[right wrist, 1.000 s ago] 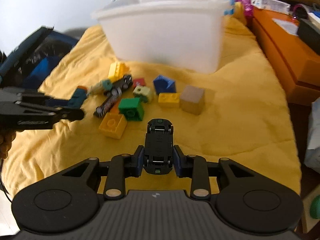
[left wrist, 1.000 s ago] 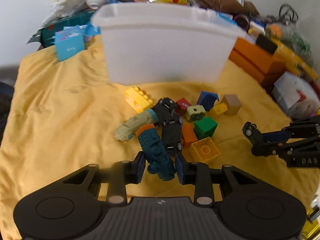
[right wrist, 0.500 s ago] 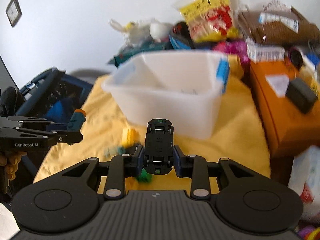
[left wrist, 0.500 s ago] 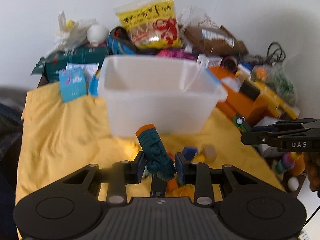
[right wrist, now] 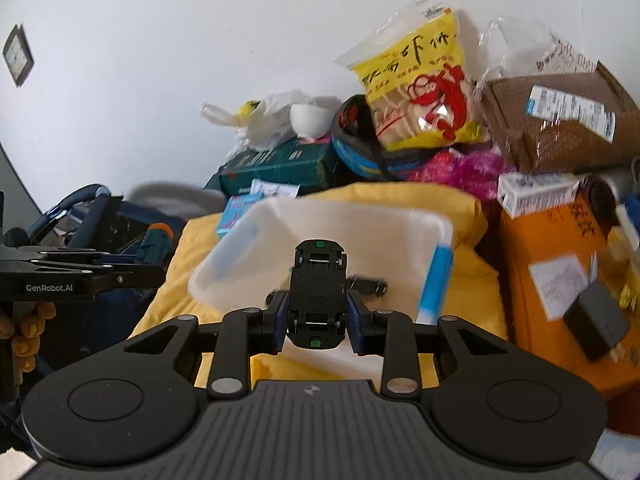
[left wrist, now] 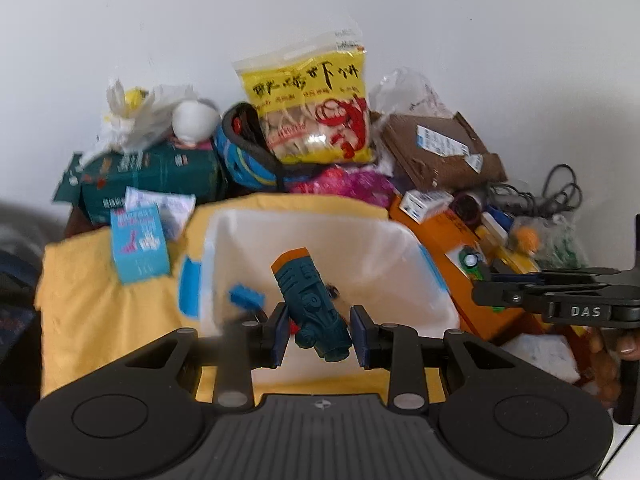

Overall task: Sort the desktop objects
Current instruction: 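Lower the black car into the bin with the right tool while the left tool drops the teal toy, then grasp the tan block with the right tool while the left tool grasps a black toy car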

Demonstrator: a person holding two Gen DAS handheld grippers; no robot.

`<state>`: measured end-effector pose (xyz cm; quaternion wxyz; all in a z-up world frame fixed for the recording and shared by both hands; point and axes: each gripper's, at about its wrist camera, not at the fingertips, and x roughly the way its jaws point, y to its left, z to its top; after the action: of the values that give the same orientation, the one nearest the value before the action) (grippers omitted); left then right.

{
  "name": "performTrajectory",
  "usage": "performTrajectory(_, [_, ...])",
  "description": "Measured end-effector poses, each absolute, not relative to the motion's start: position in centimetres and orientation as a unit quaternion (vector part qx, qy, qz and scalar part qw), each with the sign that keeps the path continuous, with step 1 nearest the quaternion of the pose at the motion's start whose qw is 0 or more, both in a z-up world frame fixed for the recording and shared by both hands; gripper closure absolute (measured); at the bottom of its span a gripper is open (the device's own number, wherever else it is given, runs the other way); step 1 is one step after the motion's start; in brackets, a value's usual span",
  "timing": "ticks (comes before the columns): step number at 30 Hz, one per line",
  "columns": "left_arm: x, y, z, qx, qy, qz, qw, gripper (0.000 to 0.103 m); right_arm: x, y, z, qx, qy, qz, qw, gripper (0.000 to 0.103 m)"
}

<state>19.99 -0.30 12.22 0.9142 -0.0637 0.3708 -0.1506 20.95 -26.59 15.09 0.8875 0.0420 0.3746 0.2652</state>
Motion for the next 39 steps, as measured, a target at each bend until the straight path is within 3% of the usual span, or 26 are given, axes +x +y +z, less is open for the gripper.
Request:
performTrajectory(22, [26.8, -2.3, 11.3, -0.037, 0.419, -0.142, 0.896, 0.067, 26.6, -24.9, 13.7, 0.021, 0.435, 0.245, 0.866, 0.070])
performTrajectory(24, [27.1, -2.2, 11.1, -0.033, 0.416, -0.135, 0.899, 0.066, 27.0, -24.9, 13.3, 0.025, 0.437, 0.243, 0.866, 0.067])
performTrajectory(25, [27.1, -2.2, 11.0, -0.028, 0.411, -0.130, 0.902, 0.058, 27.2, -24.9, 13.1, 0.024, 0.436, 0.240, 0.867, 0.059])
performTrajectory(26, [27.2, -2.2, 10.8, -0.020, 0.409, -0.122, 0.904, 0.048, 27.4, -24.9, 12.9, 0.024, 0.436, 0.233, 0.869, 0.045])
performTrajectory(27, [27.2, -2.3, 10.6, -0.014, 0.407, -0.111, 0.907, 0.046, 27.6, -24.9, 12.7, 0.025, 0.434, 0.228, 0.871, 0.043])
performTrajectory(33, [25.7, -1.1, 9.5, -0.017, 0.402, -0.105, 0.909, 0.045, 26.2, -25.3, 12.0, 0.015, 0.424, 0.242, 0.873, 0.045])
performTrajectory(39, [18.5, -1.5, 5.1, 0.010, 0.402, -0.140, 0.905, 0.045, 19.5, -26.7, 8.6, 0.005, 0.416, 0.257, 0.872, 0.045])
